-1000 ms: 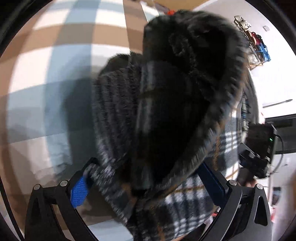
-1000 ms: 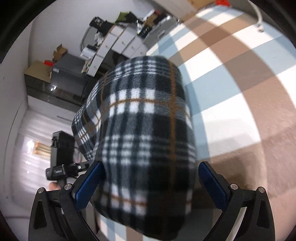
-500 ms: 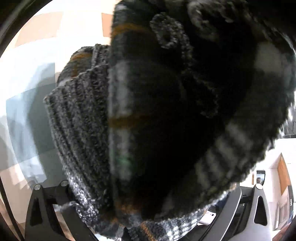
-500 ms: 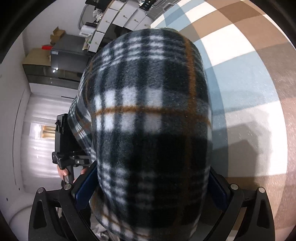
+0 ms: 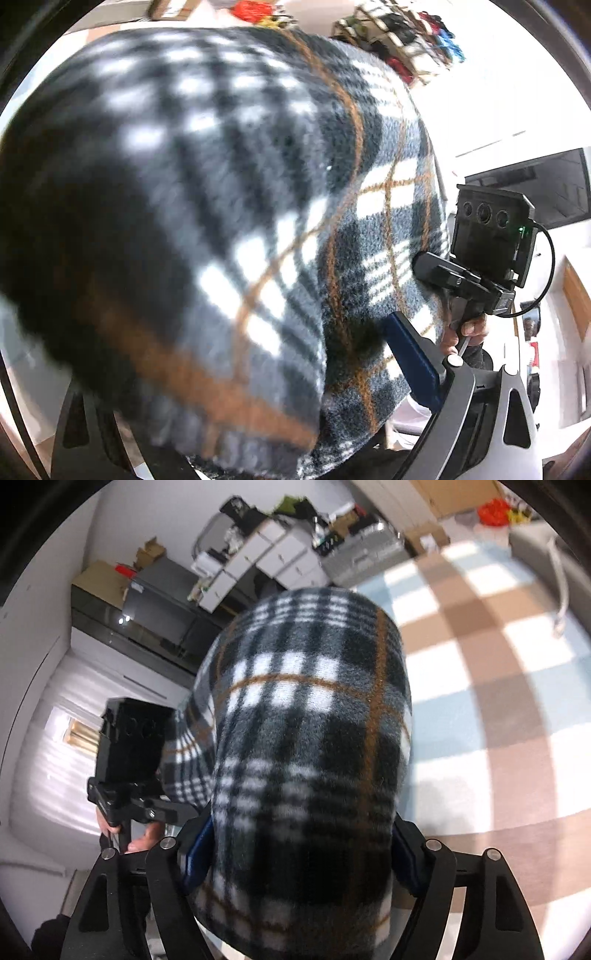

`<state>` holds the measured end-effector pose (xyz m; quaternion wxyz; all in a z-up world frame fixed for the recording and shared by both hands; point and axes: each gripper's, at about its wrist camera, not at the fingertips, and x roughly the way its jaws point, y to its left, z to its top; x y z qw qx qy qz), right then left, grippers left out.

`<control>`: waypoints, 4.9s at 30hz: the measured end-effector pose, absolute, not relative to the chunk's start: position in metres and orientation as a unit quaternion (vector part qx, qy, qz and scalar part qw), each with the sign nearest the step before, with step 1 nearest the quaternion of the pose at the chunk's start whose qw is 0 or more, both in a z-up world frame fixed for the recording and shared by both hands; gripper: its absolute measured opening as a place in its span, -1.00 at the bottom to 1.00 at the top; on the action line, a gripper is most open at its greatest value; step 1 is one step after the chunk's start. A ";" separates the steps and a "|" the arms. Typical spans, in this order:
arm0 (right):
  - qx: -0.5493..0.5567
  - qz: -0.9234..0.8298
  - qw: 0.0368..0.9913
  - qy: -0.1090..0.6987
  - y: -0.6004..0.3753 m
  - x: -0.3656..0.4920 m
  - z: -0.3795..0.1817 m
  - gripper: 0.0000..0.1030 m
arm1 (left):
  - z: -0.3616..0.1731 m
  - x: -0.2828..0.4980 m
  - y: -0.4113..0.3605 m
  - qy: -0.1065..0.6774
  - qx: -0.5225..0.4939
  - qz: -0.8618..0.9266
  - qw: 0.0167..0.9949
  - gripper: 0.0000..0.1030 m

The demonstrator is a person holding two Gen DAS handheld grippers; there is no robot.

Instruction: Fold large clothes

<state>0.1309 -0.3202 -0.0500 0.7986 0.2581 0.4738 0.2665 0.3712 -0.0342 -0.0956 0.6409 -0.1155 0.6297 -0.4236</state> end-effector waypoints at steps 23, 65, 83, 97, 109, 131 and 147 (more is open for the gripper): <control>0.317 0.092 0.859 0.392 -0.673 0.126 0.128 0.52 | 0.026 0.462 -0.483 0.514 -0.071 -0.556 0.650 0.83; 0.122 -0.074 0.857 0.495 -0.669 0.125 0.047 1.00 | -0.088 0.514 -0.582 0.513 0.021 -0.441 0.736 0.82; 0.104 -0.158 0.930 0.316 -0.626 0.047 0.121 1.00 | 0.028 0.423 -0.515 0.396 0.028 -0.468 0.790 0.83; 0.083 -0.184 0.966 0.165 -0.525 -0.071 0.117 1.00 | 0.006 0.291 -0.421 0.240 0.081 -0.385 0.887 0.84; 0.046 -0.217 0.974 0.049 -0.433 -0.199 0.088 1.00 | -0.032 0.180 -0.354 0.175 0.051 -0.291 0.939 0.96; 0.032 -0.239 0.970 0.037 -0.382 -0.273 0.080 1.00 | -0.053 0.117 -0.360 0.133 0.063 -0.262 0.954 0.97; 0.067 -0.221 0.972 0.049 -0.385 -0.274 0.070 1.00 | -0.047 0.120 -0.356 0.157 0.031 -0.270 0.949 0.97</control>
